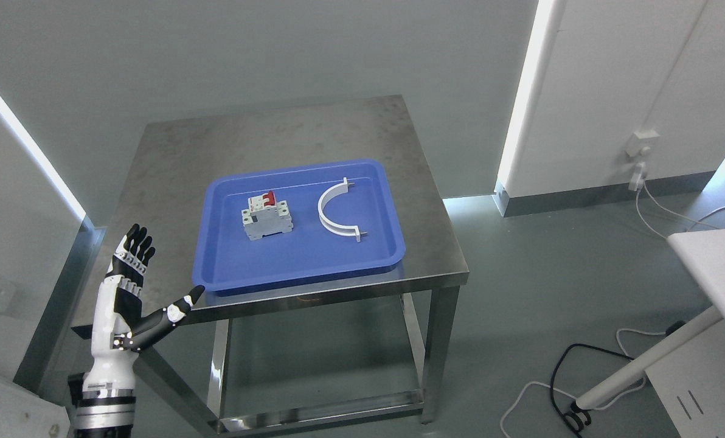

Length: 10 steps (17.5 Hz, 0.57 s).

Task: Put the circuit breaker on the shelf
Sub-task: 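Raise the open left hand toward the blue tray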

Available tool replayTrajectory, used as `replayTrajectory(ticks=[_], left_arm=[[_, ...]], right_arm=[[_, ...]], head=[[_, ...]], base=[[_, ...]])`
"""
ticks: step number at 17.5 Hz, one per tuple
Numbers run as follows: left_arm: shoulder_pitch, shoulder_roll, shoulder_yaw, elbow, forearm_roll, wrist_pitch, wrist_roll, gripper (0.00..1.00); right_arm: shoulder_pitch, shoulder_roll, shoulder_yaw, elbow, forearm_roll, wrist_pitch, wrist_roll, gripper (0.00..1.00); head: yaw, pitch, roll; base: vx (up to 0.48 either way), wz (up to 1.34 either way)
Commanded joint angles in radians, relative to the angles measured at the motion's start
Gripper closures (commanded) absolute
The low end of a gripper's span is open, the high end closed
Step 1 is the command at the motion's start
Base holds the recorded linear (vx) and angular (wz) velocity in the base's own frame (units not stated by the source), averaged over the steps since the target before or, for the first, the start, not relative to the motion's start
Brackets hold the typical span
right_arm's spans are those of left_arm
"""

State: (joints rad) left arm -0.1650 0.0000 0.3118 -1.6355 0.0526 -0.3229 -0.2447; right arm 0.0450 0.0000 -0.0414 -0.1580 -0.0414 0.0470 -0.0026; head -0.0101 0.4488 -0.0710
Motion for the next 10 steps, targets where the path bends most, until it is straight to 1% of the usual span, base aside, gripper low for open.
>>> replayTrajectory(ticks=[1, 3, 6, 8, 10], left_arm=[[-0.017, 0.044, -0.036, 0.008, -0.002, 0.010, -0.007, 0.00], [-0.080, 0.096, -0.037, 0.023, -0.002, 0.045, -0.045, 0.00], [-0.250, 0.191, -0.057, 0.069, -0.029, 0.152, -0.120, 0.00], [-0.341, 0.244, -0.164, 0.118, -0.130, 0.195, -0.169, 0.00], [-0.413, 0.252, -0.235, 0.184, -0.261, 0.214, -0.218, 0.01]], right_arm=[[0.001, -0.017, 0.000, 0.000, 0.000, 0.001, 0.000, 0.00], [0.000, -0.017, 0.000, 0.000, 0.000, 0.001, 0.000, 0.00], [0.001, -0.017, 0.000, 0.000, 0.000, 0.001, 0.000, 0.00], [0.000, -0.017, 0.000, 0.000, 0.000, 0.001, 0.000, 0.00], [0.000, -0.017, 0.000, 0.000, 0.000, 0.001, 0.000, 0.00]], head=[[0.0000, 0.000, 0.000], [0.0000, 0.000, 0.000], [0.0000, 0.000, 0.000], [0.0000, 0.000, 0.000], [0.0000, 0.000, 0.000]], base=[[0.000, 0.00], [0.000, 0.00], [0.000, 0.00], [0.000, -0.03], [0.003, -0.02]])
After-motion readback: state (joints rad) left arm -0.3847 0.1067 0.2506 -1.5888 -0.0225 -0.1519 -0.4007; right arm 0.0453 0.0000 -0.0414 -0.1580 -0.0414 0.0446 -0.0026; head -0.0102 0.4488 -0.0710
